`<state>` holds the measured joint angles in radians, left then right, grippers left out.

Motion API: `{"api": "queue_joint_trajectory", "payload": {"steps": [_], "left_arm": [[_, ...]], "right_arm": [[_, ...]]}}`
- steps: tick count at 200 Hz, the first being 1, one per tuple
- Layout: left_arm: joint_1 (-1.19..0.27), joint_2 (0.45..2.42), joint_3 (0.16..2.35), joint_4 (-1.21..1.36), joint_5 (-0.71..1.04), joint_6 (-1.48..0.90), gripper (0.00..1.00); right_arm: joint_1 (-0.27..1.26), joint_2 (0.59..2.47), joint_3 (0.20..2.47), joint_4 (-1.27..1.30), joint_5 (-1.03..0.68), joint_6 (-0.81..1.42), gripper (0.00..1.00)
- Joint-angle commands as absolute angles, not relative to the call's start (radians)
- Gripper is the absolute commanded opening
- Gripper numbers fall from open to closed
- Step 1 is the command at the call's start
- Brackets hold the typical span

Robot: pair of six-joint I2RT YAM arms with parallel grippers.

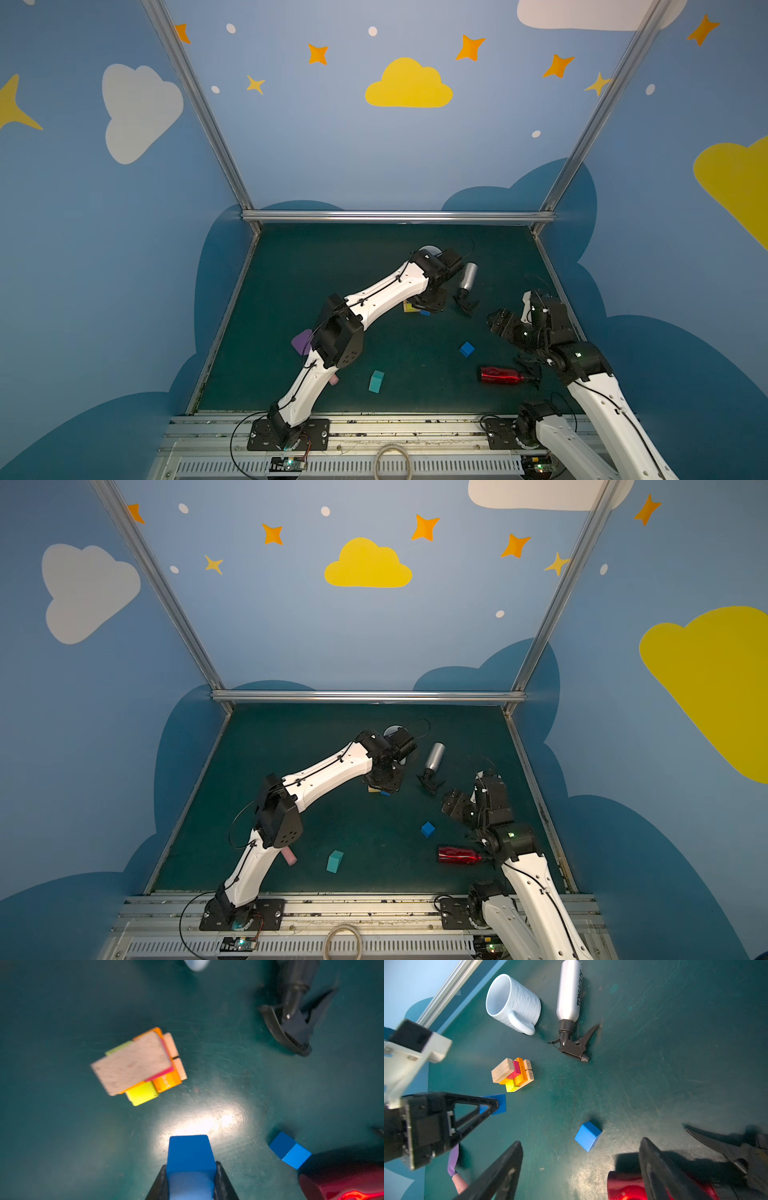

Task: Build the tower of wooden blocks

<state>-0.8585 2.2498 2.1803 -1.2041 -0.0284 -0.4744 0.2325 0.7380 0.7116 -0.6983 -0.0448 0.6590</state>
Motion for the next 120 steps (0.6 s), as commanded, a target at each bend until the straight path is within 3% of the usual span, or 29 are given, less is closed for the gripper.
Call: {"api": "queue_joint_trajectory", "payload": {"steps": [1, 66, 120], "left_arm": [[-0.829, 2.206, 2.197, -1.24, -0.056, -0.521, 0.21], [-0.732, 2.185, 2.163, -1.189, 0.003, -0.585, 0.12], [-0.683, 2.265, 2.256, -1.242, 0.006, -0.647, 0.05]], "right_arm": [[0.229, 0.753, 0.696, -0.665, -0.073, 0.67, 0.86], [0.231, 0.79, 0.688, -0.637, -0.09, 0.67, 0.86], [0.23, 0.815, 0.683, -0.621, -0.091, 0.668, 0.86]]}}
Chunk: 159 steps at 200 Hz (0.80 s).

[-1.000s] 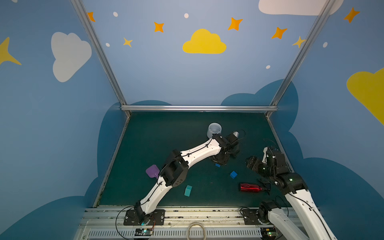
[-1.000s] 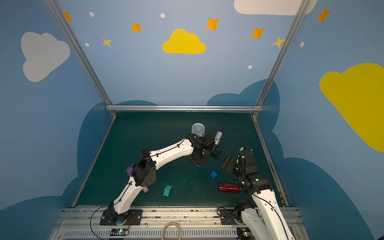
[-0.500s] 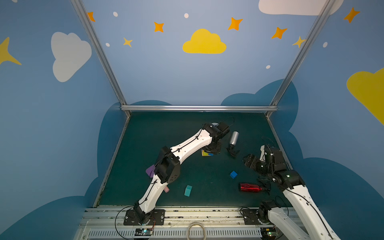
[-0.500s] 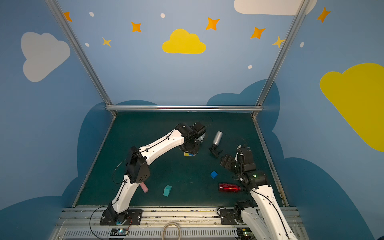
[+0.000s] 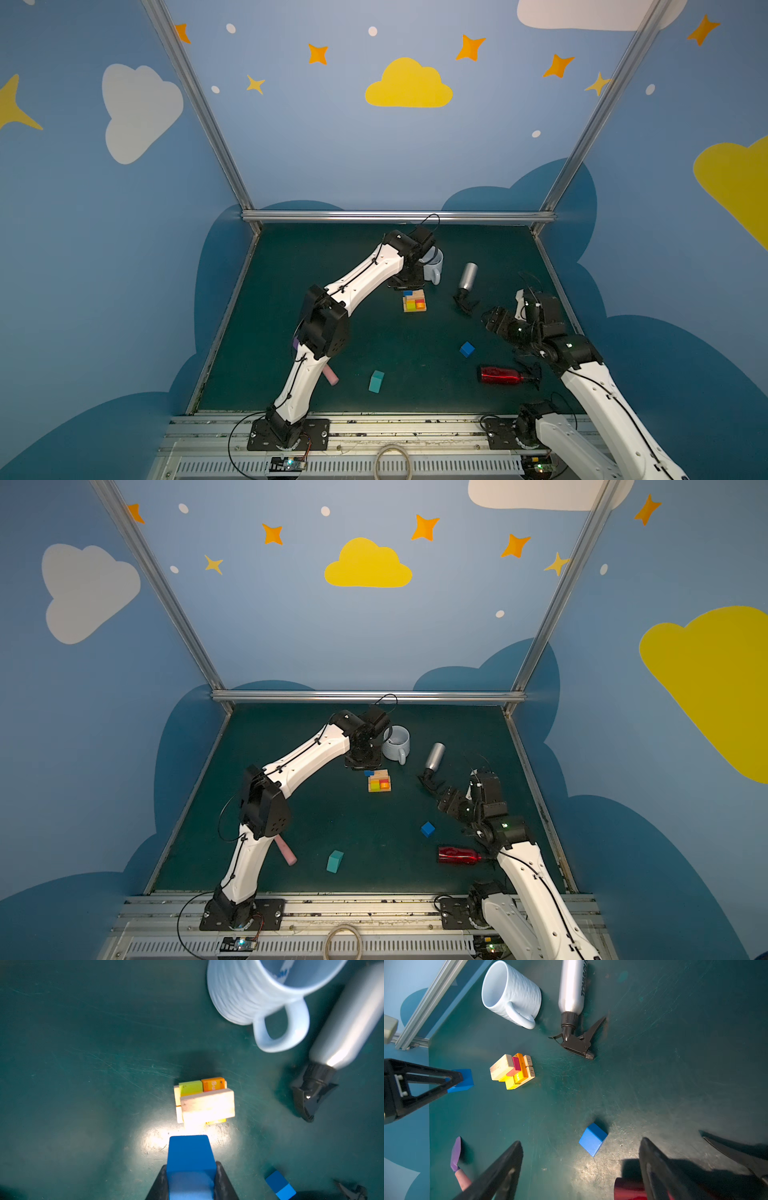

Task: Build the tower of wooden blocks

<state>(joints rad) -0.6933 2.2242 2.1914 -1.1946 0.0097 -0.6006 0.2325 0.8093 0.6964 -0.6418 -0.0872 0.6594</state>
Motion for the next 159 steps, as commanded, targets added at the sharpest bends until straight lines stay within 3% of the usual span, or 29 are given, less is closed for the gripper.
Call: {"api": "queue_joint_trajectory", "payload": {"steps": [1, 159], "left_arm": [[-0.683, 2.268, 2.259, -1.244, 0.006, -0.649, 0.05], [-0.68, 2.36, 2.314, -1.241, 0.003, -0.751, 0.05]], "right_arm": [[0.229, 0.816, 0.683, -0.621, -0.091, 0.668, 0.86], [0.23, 0.828, 0.636, -0.603, -0.084, 0.652, 0.86]]}}
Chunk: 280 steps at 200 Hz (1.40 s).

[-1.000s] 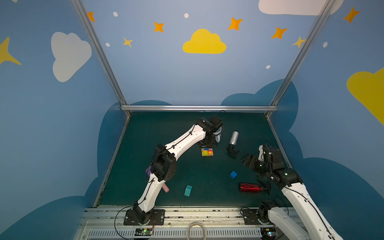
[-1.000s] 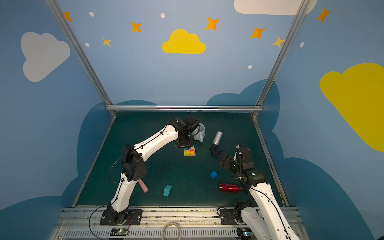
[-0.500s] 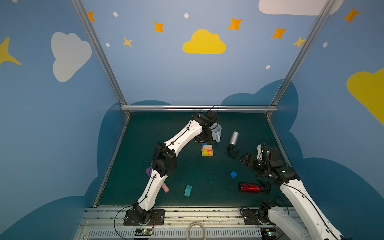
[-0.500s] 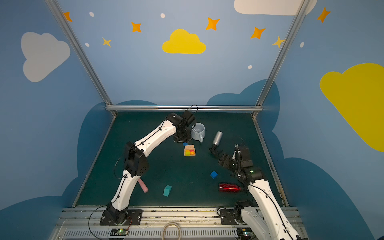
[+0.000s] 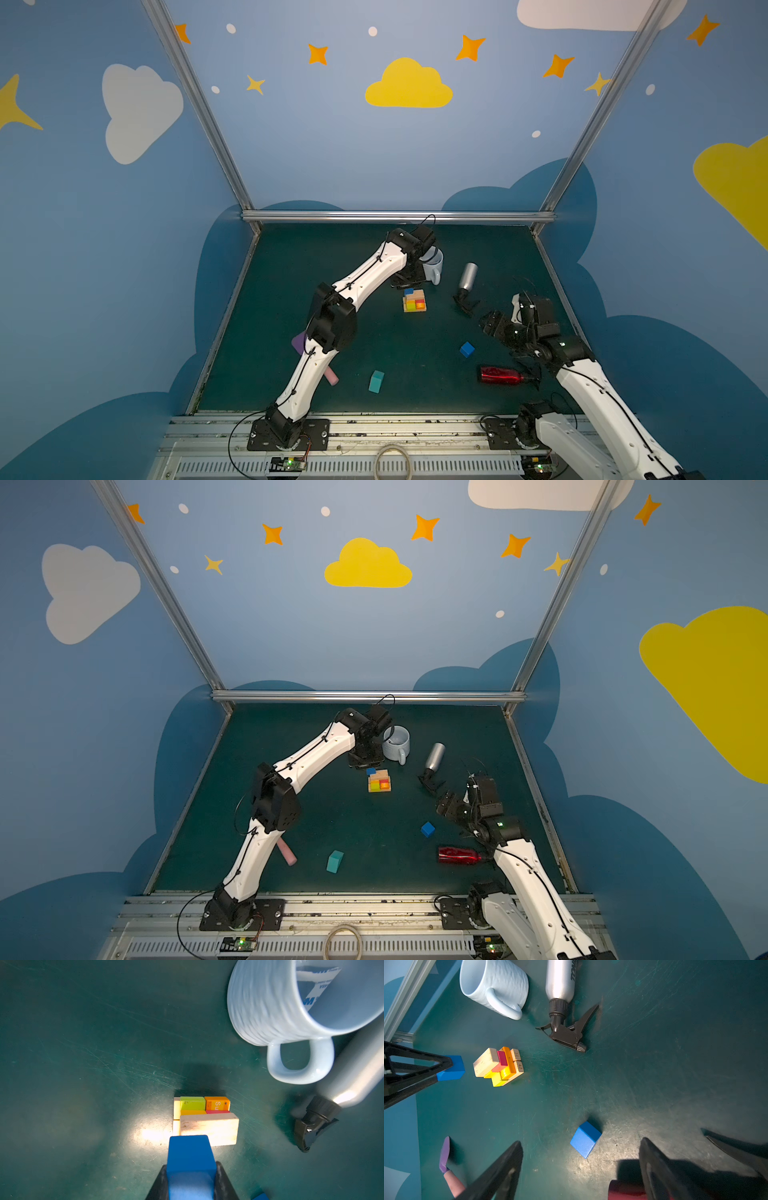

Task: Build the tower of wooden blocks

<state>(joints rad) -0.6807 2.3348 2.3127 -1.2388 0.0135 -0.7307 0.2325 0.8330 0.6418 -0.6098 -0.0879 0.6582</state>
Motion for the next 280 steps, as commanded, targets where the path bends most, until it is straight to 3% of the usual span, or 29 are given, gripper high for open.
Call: {"api": "queue_joint_trajectory", "payload": {"steps": [1, 280], "left_arm": [[-0.68, 2.36, 2.314, -1.241, 0.003, -0.75, 0.05], [-0.706, 2.438, 2.413, -1.281, -0.035, -0.729, 0.11]], "right_arm": [[0.23, 0.827, 0.637, -0.603, -0.084, 0.653, 0.86], [0.227, 0.83, 0.602, -0.588, -0.086, 0.65, 0.86]]}}
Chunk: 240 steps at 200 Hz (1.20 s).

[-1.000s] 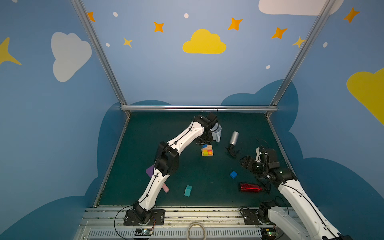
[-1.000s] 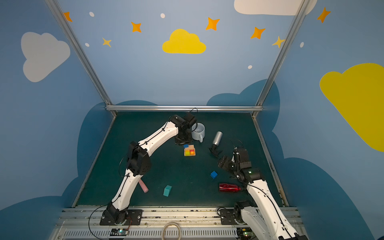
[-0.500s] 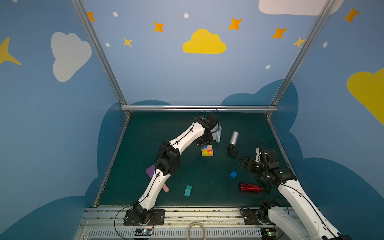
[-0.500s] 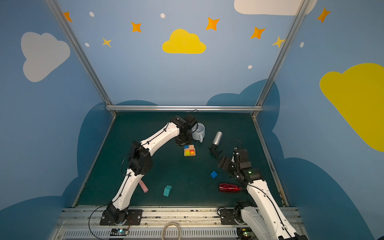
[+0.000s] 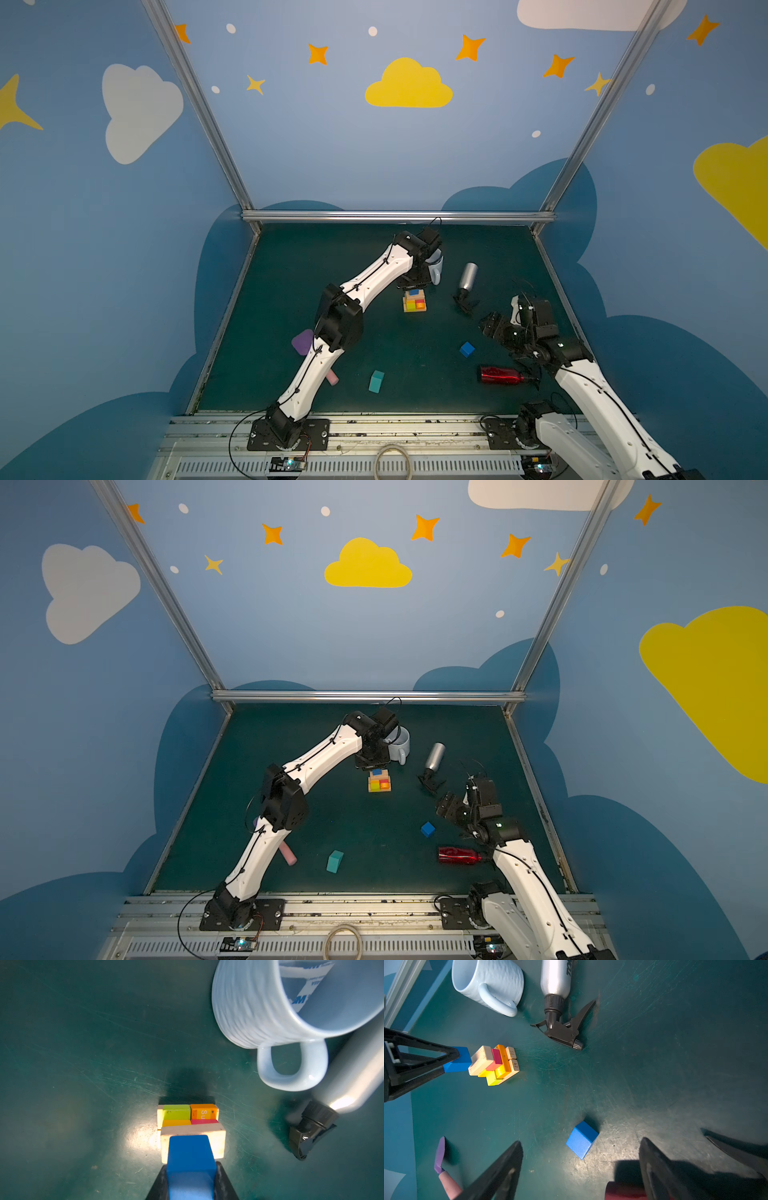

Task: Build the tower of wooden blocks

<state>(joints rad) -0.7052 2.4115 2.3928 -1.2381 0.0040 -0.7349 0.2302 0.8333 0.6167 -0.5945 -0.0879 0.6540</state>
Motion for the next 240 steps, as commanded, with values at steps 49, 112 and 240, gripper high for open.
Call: {"api": "queue_joint_trajectory", "payload": {"steps": [49, 112, 240], "left_arm": [[-0.707, 2.439, 2.413, -1.287, -0.052, -0.734, 0.12], [-0.707, 2.444, 2.413, -1.289, -0.054, -0.732, 0.13], [-0.709, 2.453, 2.419, -1.284, -0.04, -0.731, 0.23]], "right_arm": [[0.227, 0.836, 0.6, -0.581, -0.088, 0.652, 0.86], [0.226, 0.846, 0.598, -0.574, -0.092, 0.654, 0.86], [0.225, 0.848, 0.594, -0.569, -0.094, 0.651, 0.86]]}}
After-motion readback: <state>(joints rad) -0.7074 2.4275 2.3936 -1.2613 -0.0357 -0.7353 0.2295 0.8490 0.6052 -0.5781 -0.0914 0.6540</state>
